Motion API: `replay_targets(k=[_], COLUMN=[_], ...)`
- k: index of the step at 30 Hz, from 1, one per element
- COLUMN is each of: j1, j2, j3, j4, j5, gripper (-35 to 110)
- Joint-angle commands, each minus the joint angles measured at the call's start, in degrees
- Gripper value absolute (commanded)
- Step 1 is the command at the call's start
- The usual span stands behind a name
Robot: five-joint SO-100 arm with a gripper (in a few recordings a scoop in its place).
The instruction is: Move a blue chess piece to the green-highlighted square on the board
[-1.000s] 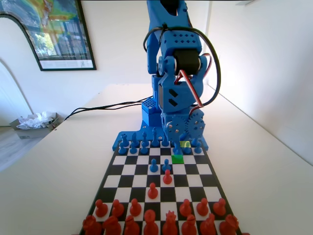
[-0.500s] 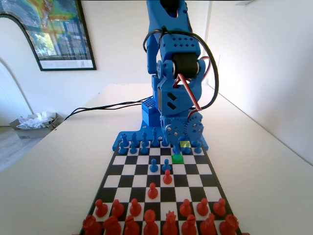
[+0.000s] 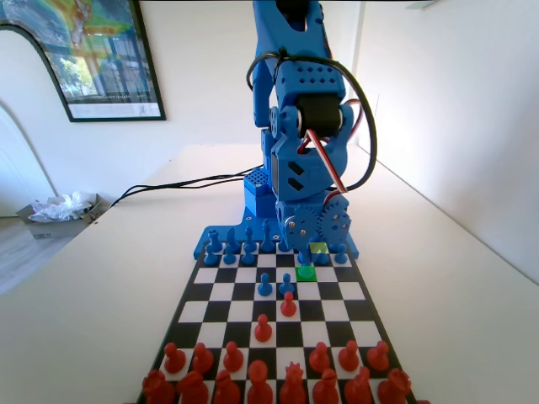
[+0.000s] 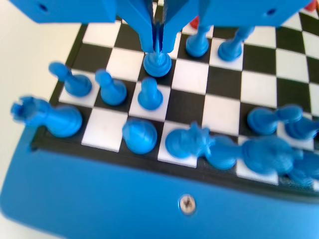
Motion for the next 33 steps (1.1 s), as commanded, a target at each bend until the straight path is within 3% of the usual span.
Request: replay_targets(k=[1,20,33], j1=[-1.0,-0.2,-2.6], j2=[1.0,2.0,10.1], j3=[0.7,0.4,-5.2], j4=[-0.8,-1.6,8.5], j5=[-0.7,-0.1,3.5], gripper=[4,9,9])
